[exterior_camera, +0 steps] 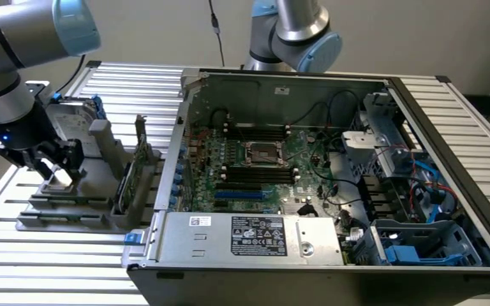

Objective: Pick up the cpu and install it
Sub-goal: 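Pick up the cpu and move it towards the insertion slot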

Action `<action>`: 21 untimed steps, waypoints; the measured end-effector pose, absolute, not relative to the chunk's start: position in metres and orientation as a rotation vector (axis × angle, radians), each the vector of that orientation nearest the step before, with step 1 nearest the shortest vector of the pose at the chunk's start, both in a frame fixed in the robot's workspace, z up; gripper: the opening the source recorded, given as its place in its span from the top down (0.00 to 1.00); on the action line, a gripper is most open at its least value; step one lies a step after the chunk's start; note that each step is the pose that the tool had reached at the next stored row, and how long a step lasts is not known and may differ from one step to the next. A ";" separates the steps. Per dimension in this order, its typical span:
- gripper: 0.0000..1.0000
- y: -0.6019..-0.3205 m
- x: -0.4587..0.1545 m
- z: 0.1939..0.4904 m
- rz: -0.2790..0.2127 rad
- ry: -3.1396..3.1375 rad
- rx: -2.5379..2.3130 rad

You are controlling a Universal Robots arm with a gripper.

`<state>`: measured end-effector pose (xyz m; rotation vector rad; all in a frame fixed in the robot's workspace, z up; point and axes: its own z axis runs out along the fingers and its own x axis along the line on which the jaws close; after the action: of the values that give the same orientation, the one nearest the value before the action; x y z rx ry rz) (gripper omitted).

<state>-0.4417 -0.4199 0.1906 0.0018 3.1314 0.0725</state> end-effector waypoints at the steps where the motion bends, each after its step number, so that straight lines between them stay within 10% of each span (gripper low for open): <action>1: 0.40 -0.420 -0.442 0.190 0.072 3.131 0.002; 21: 0.40 -0.420 -0.442 0.187 0.072 3.131 0.015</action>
<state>-0.4418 -0.4204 0.1869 0.0149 3.1312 0.0724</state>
